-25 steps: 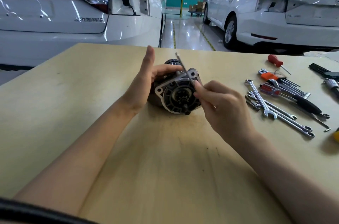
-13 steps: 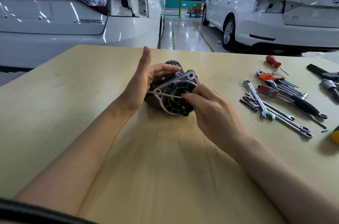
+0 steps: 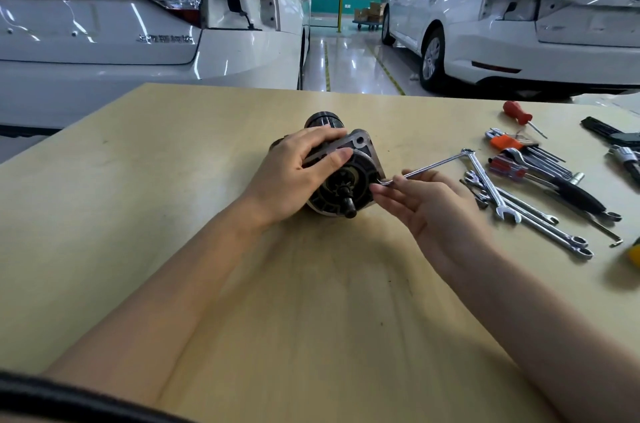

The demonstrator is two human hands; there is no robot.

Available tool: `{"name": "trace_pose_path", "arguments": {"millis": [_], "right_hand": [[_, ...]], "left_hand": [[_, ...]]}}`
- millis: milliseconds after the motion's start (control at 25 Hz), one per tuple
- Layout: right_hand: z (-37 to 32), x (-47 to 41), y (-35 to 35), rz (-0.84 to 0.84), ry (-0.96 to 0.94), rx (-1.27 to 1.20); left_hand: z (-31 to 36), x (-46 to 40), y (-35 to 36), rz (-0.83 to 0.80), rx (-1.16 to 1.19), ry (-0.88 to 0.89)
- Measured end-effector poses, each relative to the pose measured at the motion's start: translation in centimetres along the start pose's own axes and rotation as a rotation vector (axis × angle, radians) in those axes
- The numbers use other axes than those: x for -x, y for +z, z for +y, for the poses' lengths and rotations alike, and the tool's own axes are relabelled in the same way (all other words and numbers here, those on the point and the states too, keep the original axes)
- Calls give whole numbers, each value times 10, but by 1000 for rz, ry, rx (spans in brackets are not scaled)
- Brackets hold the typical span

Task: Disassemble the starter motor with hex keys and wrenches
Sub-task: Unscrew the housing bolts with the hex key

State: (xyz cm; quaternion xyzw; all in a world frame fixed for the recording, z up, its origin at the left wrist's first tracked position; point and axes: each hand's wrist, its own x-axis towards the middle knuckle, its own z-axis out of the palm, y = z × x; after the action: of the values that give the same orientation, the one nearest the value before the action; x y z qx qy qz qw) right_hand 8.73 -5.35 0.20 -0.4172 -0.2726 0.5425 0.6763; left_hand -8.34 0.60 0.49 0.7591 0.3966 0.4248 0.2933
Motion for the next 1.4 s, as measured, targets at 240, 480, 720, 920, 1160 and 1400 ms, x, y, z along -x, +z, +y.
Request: {"name": "trace_pose_path", "arguments": {"millis": [240, 480, 720, 920, 1160, 1400], "right_hand": [[0, 3, 0, -6, 93, -103], [3, 4, 1, 59, 224, -199], [3, 3, -2, 19, 174, -126], [4, 1, -6, 6, 91, -90], [1, 1, -5, 0, -38, 31], [11, -1, 3, -107, -735, 787]], "left_hand": [[1, 0, 1, 21, 4, 28], [1, -1, 0, 23, 8, 36], [1, -1, 0, 21, 8, 29], [3, -1, 0, 19, 12, 6], [2, -3, 0, 10, 25, -15], [1, -2, -2, -28, 138, -84]]}}
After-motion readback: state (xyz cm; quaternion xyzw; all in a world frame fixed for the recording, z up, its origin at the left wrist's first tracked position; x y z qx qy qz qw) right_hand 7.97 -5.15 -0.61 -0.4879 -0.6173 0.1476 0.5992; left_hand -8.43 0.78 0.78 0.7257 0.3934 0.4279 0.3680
